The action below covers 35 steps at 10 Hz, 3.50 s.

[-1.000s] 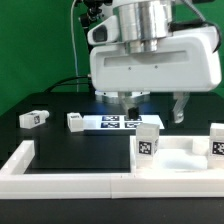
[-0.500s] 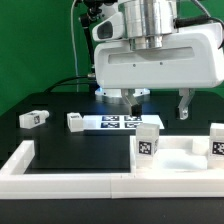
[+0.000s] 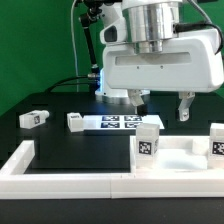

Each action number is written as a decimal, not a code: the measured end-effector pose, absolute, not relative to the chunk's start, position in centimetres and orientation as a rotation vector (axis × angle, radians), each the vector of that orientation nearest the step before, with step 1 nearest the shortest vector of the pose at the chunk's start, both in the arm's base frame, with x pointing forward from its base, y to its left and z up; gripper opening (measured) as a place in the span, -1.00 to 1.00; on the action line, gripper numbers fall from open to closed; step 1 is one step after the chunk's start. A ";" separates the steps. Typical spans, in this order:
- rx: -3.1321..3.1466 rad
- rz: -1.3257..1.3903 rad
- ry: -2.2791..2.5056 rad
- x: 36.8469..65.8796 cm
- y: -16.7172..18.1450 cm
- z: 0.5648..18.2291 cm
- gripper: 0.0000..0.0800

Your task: Assemble square table

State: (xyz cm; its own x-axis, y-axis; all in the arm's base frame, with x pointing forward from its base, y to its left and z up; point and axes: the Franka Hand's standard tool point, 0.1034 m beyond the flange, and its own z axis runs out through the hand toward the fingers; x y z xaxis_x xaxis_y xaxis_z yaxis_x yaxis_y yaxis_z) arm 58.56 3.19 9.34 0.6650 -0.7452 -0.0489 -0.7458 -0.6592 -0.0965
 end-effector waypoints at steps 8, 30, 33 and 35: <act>-2.655 0.078 1.465 56.7 4.4 8.5 0.62; -2.311 0.078 2.054 48.1 5.9 1.1 -0.81; -2.310 0.077 2.056 48.2 5.8 1.1 -0.82; -2.309 0.075 2.057 48.2 5.7 1.1 -0.82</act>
Offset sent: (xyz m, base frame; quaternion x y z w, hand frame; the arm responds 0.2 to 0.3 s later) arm 0.0000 0.0000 0.0000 0.0000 0.0000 0.0000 1.0000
